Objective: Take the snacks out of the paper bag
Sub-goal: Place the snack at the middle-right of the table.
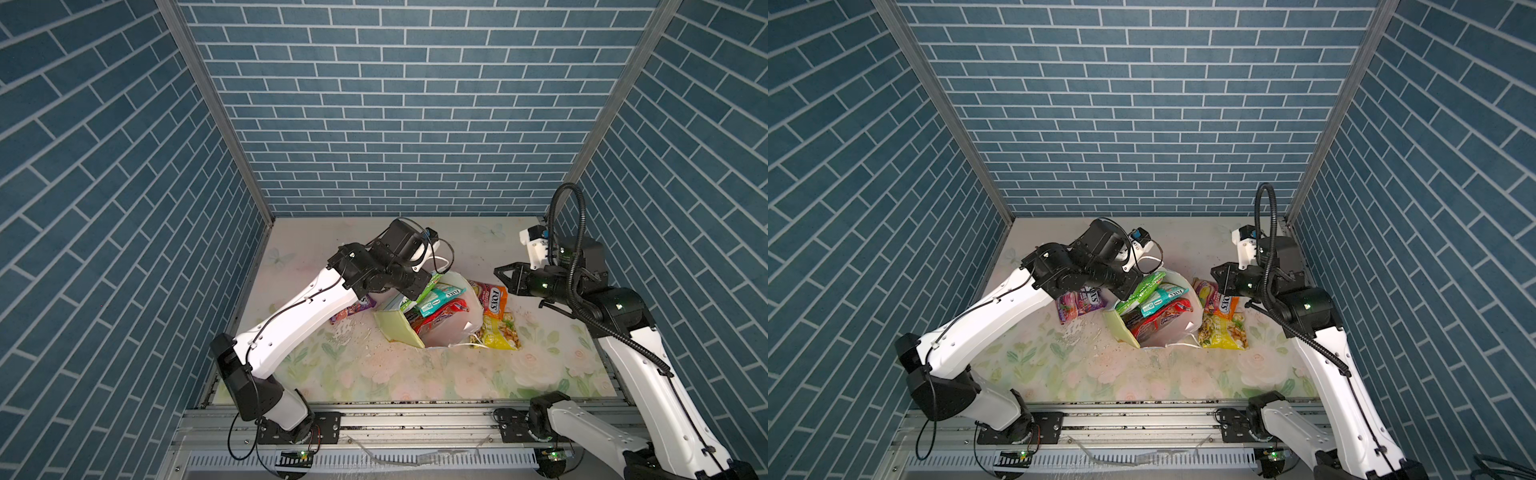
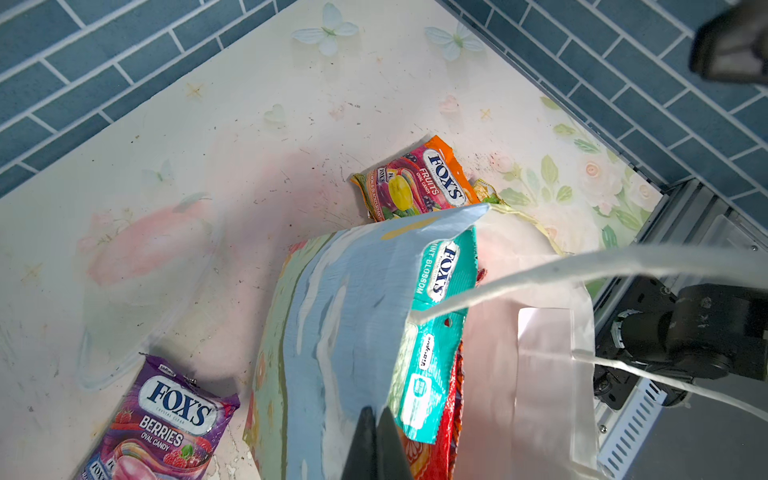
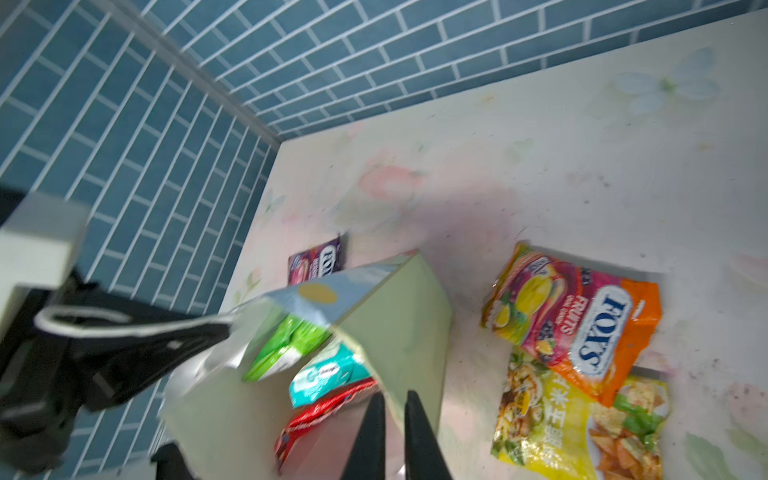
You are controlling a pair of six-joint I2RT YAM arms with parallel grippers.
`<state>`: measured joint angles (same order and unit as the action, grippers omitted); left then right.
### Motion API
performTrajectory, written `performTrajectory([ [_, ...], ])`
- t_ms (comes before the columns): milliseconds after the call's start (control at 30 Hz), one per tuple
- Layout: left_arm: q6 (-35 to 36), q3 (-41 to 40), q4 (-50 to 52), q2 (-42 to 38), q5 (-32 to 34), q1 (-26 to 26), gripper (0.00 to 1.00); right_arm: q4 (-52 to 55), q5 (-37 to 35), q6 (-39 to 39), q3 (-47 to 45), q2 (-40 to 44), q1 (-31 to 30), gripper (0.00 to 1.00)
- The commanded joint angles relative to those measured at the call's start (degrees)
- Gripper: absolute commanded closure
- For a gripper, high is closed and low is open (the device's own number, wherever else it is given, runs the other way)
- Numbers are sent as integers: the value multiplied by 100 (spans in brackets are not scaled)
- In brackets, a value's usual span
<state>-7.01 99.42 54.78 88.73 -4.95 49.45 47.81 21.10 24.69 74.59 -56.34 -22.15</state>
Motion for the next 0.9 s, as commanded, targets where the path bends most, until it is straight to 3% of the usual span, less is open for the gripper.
performTrajectory([
  [0,55,175,67,107,90,85,100,516,331,-202,189,26,-511,91],
  [133,33,210,85,167,174,133,100,542,247,-77,-76,52,-1029,100],
  [533,-137,237,15,189,397,251,100,270,-559,289,-1094,-163,-2217,100],
  [867,-273,-10,-143,92,433,323,100,-176,-1456,511,-1201,-303,-2450,100],
])
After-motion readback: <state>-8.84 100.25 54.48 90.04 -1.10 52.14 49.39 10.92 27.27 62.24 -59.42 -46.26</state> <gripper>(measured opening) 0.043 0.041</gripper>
